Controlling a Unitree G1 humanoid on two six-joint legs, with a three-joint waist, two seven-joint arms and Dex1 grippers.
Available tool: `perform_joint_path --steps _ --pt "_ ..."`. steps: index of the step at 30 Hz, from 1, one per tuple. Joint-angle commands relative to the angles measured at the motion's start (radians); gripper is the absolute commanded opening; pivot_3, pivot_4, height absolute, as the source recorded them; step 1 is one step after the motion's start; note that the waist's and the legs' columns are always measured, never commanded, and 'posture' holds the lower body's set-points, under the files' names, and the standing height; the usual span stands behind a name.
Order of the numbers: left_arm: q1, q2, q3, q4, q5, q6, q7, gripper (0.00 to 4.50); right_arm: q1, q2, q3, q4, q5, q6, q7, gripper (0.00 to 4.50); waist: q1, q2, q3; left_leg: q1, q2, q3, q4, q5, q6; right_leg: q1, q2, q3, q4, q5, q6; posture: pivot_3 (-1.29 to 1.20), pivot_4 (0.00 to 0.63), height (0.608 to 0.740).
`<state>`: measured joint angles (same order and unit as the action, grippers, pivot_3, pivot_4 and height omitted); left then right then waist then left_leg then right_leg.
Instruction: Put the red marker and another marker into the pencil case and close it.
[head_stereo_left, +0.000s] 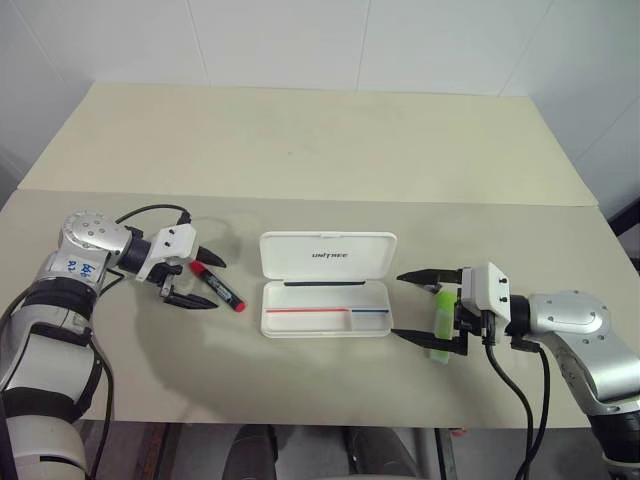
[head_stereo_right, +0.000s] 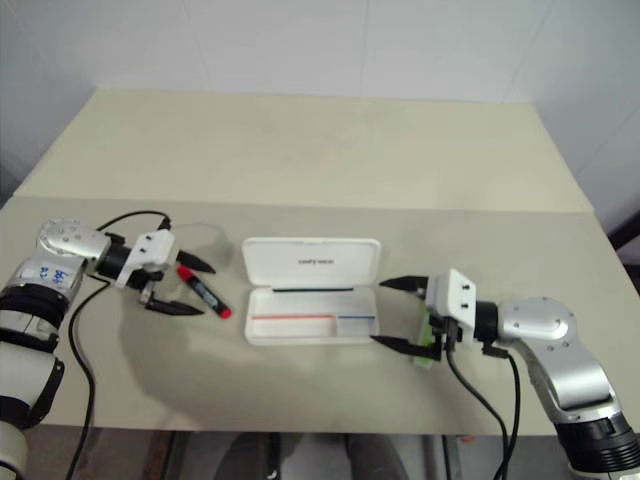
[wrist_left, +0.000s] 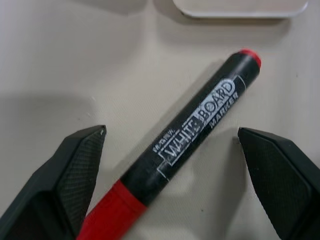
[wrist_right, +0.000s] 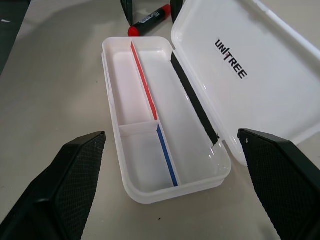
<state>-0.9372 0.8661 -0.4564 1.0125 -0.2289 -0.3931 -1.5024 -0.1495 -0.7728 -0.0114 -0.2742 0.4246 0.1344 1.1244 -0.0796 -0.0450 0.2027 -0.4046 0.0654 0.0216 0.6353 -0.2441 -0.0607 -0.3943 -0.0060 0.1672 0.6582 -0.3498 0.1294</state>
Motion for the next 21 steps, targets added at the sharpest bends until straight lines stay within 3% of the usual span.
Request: perform_joint_path --steps 1,21 --pt "-0.016 -0.004 -0.02 0.026 -0.005 -0.027 -0.112 4.5 0.007 -0.013 -0.051 -0.036 0.015 -0.012 -0.006 4.48 -0.001 0.0 0.0 0.0 0.0 0.0 0.0 0.0 0.0 0.0 0.0 0.0 0.0 0.0 0.0 0.0 0.15 0.74" --pt "-0.014 -0.042 0.085 0.072 0.073 -0.008 -0.106 4.5 -0.055 0.003 -0.049 0.038 -0.016 -0.061 0.013 4.48 0.005 0.0 0.0 0.0 0.0 0.0 0.002 0.0 0.0 0.001 0.0 0.0 0.001 0.0 0.001 0.0 0.15 0.74"
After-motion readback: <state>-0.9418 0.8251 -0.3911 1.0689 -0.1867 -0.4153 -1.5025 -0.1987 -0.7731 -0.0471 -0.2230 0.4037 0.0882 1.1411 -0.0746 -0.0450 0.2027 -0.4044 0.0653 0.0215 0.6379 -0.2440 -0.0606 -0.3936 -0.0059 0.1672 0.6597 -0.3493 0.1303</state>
